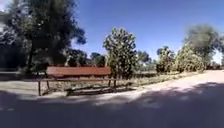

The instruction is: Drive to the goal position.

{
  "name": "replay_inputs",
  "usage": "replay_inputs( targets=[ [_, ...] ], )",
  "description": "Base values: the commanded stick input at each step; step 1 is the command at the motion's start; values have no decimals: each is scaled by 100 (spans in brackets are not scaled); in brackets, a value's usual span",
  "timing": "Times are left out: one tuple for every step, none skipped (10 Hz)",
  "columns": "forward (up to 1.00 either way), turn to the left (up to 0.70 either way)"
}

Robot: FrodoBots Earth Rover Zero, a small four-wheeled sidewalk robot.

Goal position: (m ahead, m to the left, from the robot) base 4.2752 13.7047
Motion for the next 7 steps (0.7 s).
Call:
replay_inputs(
  targets=[
    [0,100],
    [0,100],
    [0,100],
    [0,100],
    [0,100],
    [0,100],
    [0,100]
  ],
)
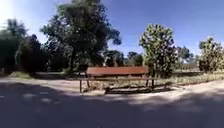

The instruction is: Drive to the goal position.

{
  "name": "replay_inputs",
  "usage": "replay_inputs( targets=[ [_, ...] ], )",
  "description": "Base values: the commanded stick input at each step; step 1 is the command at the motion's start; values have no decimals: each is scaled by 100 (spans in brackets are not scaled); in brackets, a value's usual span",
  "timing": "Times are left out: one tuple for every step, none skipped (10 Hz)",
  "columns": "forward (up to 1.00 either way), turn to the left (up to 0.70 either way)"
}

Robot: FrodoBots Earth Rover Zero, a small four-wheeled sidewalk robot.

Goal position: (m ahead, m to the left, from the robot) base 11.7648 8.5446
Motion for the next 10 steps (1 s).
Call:
replay_inputs(
  targets=[
    [0,100],
    [0,100],
    [0,100],
    [0,100],
    [0,100],
    [0,100],
    [0,91],
    [0,40],
    [0,27],
    [0,65]
  ],
)
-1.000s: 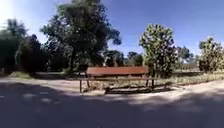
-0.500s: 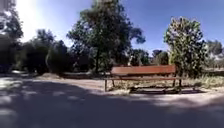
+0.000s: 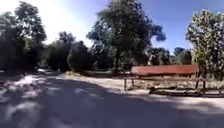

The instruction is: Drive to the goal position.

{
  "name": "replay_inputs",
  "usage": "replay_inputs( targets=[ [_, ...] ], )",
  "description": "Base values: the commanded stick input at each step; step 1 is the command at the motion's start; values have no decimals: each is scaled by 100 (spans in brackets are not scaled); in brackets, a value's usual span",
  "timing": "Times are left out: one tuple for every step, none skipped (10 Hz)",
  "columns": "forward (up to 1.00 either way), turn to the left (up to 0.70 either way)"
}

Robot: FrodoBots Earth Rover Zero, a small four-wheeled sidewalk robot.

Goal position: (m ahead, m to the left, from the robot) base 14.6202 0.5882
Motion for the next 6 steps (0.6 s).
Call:
replay_inputs(
  targets=[
    [3,98],
    [39,67],
    [100,40],
    [100,40],
    [100,40],
    [100,40]
  ],
)
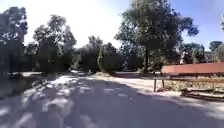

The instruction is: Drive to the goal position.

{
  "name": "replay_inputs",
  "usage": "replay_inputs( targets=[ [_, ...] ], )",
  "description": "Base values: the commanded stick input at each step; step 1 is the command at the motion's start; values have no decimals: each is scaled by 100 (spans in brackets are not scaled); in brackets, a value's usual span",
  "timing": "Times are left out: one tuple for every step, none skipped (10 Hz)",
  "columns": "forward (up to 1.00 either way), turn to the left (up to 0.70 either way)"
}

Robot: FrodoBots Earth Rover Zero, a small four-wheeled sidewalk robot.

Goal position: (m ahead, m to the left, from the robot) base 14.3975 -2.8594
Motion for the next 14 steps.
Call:
replay_inputs(
  targets=[
    [100,37],
    [100,1],
    [100,0],
    [100,0],
    [100,0],
    [100,0],
    [100,0],
    [100,0],
    [100,0],
    [100,0],
    [100,0],
    [100,0],
    [100,0],
    [100,0]
  ],
)
